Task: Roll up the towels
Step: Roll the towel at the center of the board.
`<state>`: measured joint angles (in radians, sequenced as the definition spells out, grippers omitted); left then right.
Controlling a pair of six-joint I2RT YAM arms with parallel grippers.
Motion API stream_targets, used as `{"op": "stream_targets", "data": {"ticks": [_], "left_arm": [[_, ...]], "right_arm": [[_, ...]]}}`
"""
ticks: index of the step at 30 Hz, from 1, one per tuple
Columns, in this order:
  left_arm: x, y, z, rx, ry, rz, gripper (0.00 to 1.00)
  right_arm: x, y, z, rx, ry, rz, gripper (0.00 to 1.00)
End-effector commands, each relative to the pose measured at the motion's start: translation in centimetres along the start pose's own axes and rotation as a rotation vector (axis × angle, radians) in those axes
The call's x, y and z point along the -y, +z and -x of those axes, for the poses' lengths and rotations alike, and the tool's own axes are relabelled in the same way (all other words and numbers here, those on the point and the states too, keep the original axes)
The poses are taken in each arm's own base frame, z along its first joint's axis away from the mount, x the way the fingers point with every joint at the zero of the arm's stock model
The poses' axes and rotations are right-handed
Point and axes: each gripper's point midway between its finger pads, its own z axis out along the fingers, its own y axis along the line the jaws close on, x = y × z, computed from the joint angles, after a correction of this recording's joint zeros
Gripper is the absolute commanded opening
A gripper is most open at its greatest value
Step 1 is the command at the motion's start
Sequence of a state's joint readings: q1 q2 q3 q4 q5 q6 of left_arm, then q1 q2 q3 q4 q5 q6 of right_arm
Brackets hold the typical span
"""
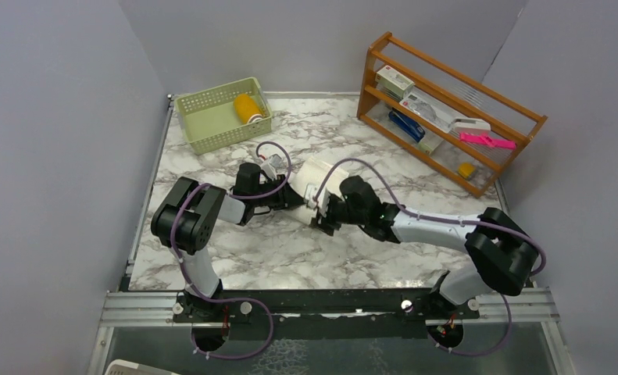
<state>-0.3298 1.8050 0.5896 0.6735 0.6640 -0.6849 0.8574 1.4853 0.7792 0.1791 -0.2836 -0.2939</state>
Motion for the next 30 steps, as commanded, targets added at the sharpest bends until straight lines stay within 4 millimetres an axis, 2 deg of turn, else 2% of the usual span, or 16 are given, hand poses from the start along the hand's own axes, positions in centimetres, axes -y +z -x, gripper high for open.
{"op": "stream_targets", "data": {"ticks": [1, 5, 9, 10, 11, 12, 17, 22, 26, 30], "left_arm": [[-4.9, -0.9, -6.8, -0.176, -0.122, 0.186, 0.27], [-4.7, -0.8, -6.7, -0.179, -0.123, 0.174, 0.27], [-4.6, -0.6, -6.6, -0.183, -0.124, 0.168, 0.27], [-4.6, -0.6, -6.6, -0.184, -0.125, 0.167, 0.27], [-4.7, -0.6, -6.7, -0.186, -0.126, 0.168, 0.27], [-4.7, -0.6, -6.7, -0.187, -0.127, 0.167, 0.27], [-4.7, -0.6, -6.9, -0.191, -0.131, 0.168, 0.27], [-4.8, -0.6, -7.0, -0.194, -0.134, 0.168, 0.27], [-4.8, -0.6, -7.0, -0.194, -0.138, 0.169, 0.27], [-4.5, -0.7, -6.1, -0.168, -0.140, 0.168, 0.27]], "right_arm": [[-2.4, -0.4, -1.6, 0.040, -0.366, 0.110, 0.57], [-2.8, -0.5, -3.3, -0.007, -0.381, 0.132, 0.58], [-2.5, -0.2, -4.0, -0.011, -0.390, 0.106, 0.58], [-2.5, -0.1, -4.2, -0.012, -0.391, 0.101, 0.59], [-2.4, 0.1, -4.4, -0.015, -0.390, 0.099, 0.68], [-2.4, 0.2, -4.7, -0.022, -0.389, 0.099, 0.69], [-2.6, 1.0, -5.5, -0.040, -0.386, 0.121, 0.69], [-2.9, 1.7, -5.8, -0.073, -0.343, 0.152, 0.55], [-3.3, 2.3, -6.4, -0.114, -0.302, 0.169, 0.49], [-3.0, 3.3, -7.4, -0.193, -0.227, 0.169, 0.38]]}}
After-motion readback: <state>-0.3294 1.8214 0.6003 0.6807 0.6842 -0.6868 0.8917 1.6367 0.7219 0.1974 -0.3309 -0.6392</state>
